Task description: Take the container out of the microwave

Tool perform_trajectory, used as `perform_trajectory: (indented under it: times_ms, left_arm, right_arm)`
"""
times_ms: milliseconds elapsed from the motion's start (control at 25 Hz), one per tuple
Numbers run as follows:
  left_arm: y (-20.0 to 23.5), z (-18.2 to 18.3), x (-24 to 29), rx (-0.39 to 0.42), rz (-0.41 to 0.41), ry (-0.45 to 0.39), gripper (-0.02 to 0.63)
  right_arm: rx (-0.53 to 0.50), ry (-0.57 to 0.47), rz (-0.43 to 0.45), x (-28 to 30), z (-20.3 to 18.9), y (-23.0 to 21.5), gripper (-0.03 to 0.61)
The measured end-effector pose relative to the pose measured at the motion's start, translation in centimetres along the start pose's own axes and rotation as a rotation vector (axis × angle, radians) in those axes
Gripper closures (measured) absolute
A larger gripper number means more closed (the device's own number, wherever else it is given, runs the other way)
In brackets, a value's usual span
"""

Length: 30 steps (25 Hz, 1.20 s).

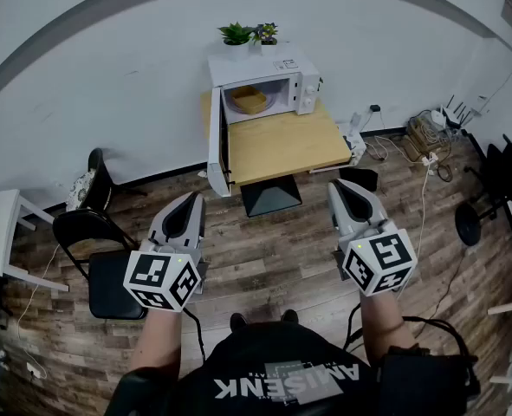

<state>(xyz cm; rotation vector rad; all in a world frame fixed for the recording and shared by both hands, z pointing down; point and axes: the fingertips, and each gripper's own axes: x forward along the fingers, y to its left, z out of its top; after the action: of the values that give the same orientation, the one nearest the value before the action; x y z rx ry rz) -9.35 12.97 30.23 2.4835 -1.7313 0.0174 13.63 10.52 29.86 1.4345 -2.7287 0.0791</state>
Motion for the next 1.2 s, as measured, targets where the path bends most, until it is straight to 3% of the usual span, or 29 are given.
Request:
perform_trajectory:
  times_ms: [840,1200]
  left_arm:
    - [-2.6,-0.1,0.8,0.04,0.031,0.019,0.612]
    - [-6.7,0.2,3.3,0.069,0.016,0.002,0.612]
  right_arm:
    - [0.041,-0.029,0.047,-1.7,0.1,-2.4,0.572]
    - [0.04,-0.045,0.045,-3.9,-0.4,-6.4,0.572]
